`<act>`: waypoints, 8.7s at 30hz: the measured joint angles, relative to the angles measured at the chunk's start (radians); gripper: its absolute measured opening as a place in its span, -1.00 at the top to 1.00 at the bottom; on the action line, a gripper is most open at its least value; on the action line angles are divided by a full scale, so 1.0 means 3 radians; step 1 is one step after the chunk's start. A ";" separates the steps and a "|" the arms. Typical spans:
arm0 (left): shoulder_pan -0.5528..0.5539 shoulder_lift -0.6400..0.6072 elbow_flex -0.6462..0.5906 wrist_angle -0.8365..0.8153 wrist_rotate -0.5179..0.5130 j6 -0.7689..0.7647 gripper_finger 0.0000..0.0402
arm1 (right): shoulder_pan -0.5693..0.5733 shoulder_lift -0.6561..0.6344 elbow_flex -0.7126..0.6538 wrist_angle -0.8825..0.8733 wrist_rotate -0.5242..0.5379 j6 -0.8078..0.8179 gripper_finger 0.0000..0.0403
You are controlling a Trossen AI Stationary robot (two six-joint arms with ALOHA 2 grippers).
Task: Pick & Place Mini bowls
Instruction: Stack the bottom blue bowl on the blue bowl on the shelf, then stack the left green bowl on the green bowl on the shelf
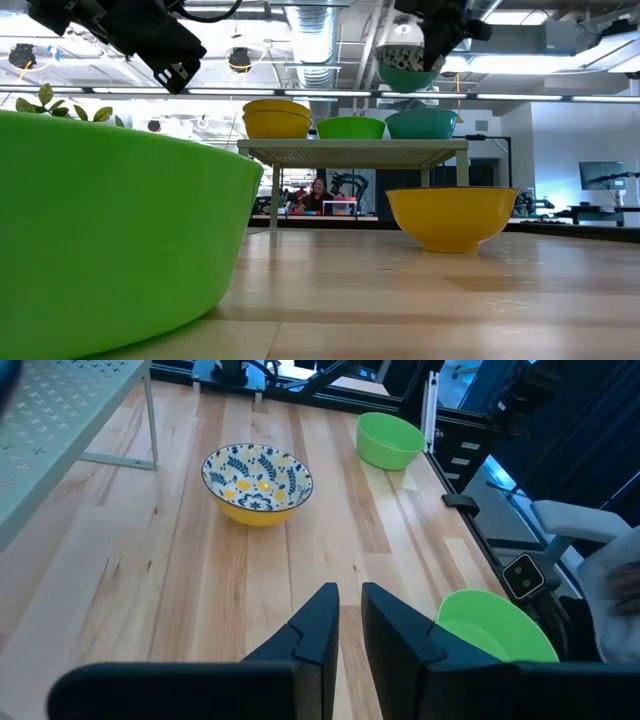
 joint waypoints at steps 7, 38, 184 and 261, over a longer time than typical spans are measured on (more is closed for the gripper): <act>0.0001 0.0000 0.0000 0.0001 0.0001 0.0000 0.76 | -0.0257 0.0180 -0.0003 -0.0161 -0.0382 0.0011 0.94; 0.0000 0.0000 -0.0001 0.0021 0.0001 -0.0001 0.76 | -0.0478 0.0558 -0.0004 -0.0474 -0.0678 -0.0604 0.86; -0.1410 0.2580 0.0855 0.0497 -0.0730 -0.1446 0.41 | 0.2118 -0.0772 -0.3025 0.3350 -0.1387 -0.2473 0.67; 0.1553 0.2178 0.2398 -0.0430 -0.1263 -0.0315 0.95 | 0.2289 -0.0303 -0.3025 0.3589 -0.1381 -0.0689 0.67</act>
